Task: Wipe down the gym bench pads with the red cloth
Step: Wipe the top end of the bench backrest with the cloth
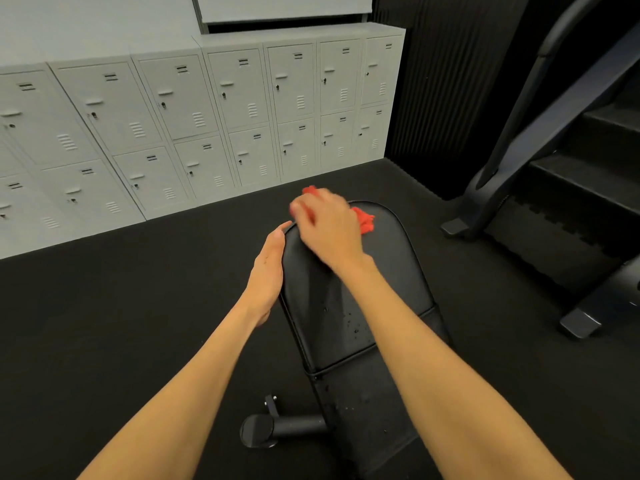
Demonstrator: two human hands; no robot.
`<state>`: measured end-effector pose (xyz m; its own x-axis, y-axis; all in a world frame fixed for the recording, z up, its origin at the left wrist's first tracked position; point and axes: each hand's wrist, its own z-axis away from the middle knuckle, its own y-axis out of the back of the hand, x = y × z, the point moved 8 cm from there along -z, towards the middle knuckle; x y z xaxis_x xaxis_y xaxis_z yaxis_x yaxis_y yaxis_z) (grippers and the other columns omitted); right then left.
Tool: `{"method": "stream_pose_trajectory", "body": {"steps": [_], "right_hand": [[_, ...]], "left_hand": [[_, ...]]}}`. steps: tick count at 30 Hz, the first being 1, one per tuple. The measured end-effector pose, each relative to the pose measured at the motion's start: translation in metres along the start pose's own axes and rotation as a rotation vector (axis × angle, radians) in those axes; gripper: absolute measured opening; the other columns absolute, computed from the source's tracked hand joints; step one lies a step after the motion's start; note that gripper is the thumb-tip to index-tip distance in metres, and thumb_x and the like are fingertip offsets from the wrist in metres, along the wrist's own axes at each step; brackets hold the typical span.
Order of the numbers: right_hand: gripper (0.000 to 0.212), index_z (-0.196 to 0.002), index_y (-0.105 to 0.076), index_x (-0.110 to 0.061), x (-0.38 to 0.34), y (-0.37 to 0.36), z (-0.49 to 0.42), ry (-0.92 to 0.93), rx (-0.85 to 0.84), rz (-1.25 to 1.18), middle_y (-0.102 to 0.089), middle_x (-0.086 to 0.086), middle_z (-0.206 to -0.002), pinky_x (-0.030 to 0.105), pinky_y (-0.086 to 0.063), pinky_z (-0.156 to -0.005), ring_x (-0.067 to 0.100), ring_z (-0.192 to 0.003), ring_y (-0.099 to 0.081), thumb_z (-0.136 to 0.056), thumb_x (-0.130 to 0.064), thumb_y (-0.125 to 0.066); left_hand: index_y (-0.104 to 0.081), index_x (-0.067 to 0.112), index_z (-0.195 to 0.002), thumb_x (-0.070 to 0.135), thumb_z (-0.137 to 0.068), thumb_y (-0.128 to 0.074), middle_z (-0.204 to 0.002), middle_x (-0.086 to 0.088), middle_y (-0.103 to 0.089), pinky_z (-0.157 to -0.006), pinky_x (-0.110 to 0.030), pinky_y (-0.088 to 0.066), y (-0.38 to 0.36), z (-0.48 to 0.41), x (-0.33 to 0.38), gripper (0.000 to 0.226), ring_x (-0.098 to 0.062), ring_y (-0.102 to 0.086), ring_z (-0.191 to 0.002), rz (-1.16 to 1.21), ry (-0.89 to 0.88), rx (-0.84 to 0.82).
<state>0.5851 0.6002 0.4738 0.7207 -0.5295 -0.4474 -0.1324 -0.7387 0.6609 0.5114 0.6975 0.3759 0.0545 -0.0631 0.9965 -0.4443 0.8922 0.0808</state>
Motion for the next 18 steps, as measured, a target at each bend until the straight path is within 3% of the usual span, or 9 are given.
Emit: {"method": "stream_pose_trajectory", "body": {"steps": [2,5,8,12,14,16,18], "right_hand": [[0.017,-0.096,-0.073,-0.015,-0.017,-0.007,0.010,0.166,-0.079,-0.052,-0.069,0.005,-0.102,0.036,-0.046,-0.085,0.027,-0.091,-0.061,-0.093,-0.023,-0.059],[0.020,-0.107,-0.071,-0.016,0.011,0.003,0.008,0.164,-0.108,-0.100,-0.067,0.002,-0.113,0.037,-0.038,-0.100,0.020,-0.105,-0.057,-0.096,-0.024,-0.057],[0.019,-0.105,-0.070,-0.017,0.058,0.025,0.002,-0.024,-0.007,-0.106,-0.067,-0.001,-0.112,0.043,-0.036,-0.102,0.019,-0.112,-0.055,-0.097,-0.022,-0.054],[0.025,-0.097,-0.068,-0.023,0.118,0.042,0.012,-0.377,0.079,-0.192,-0.065,-0.001,-0.104,0.025,-0.036,-0.084,0.017,-0.103,-0.055,-0.098,-0.027,-0.043],[0.027,-0.095,-0.067,-0.021,0.128,0.044,0.017,-0.521,0.132,-0.216,-0.062,0.000,-0.097,0.023,-0.034,-0.078,0.018,-0.097,-0.056,-0.098,-0.027,-0.041],[0.025,-0.097,-0.066,-0.016,0.116,0.043,0.017,-0.531,0.174,-0.156,-0.060,0.002,-0.097,0.035,-0.038,-0.089,0.021,-0.095,-0.054,-0.098,-0.024,-0.043],[0.023,-0.106,-0.065,-0.011,0.093,0.036,0.017,-0.431,0.184,-0.089,-0.061,0.007,-0.110,0.047,-0.034,-0.102,0.025,-0.104,-0.053,-0.098,-0.020,-0.046]], "left_hand": [[-0.055,0.044,-0.137,0.061,-0.101,-0.029,-0.136,0.015,-0.061,-0.114,-0.039,-0.040,0.000,0.000,0.000,0.047,-0.001,-0.055,-0.126,0.016,-0.003,-0.011],[-0.055,0.053,-0.132,0.067,-0.099,-0.030,-0.136,0.017,-0.060,-0.113,-0.040,-0.041,0.000,0.001,0.002,0.044,-0.003,-0.055,-0.126,-0.005,0.009,-0.025],[-0.052,0.056,-0.132,0.074,-0.094,-0.029,-0.133,0.016,-0.061,-0.111,-0.043,-0.043,0.001,0.001,0.001,0.048,-0.008,-0.057,-0.124,-0.007,0.024,-0.038],[-0.047,0.052,-0.137,0.072,-0.096,-0.027,-0.136,0.012,-0.059,-0.112,-0.047,-0.042,-0.001,0.000,-0.001,0.050,-0.014,-0.056,-0.126,-0.008,0.035,-0.066],[-0.048,0.054,-0.135,0.072,-0.096,-0.026,-0.134,0.012,-0.061,-0.111,-0.047,-0.043,0.000,-0.001,-0.002,0.048,-0.013,-0.057,-0.125,0.001,0.056,-0.059],[-0.049,0.056,-0.134,0.073,-0.096,-0.026,-0.133,0.013,-0.061,-0.110,-0.046,-0.044,-0.001,-0.001,-0.003,0.047,-0.013,-0.058,-0.124,0.005,0.070,-0.052],[-0.052,0.055,-0.132,0.070,-0.098,-0.025,-0.129,0.015,-0.064,-0.109,-0.042,-0.045,-0.001,-0.001,-0.004,0.046,-0.009,-0.061,-0.119,0.031,0.079,-0.038]]}}
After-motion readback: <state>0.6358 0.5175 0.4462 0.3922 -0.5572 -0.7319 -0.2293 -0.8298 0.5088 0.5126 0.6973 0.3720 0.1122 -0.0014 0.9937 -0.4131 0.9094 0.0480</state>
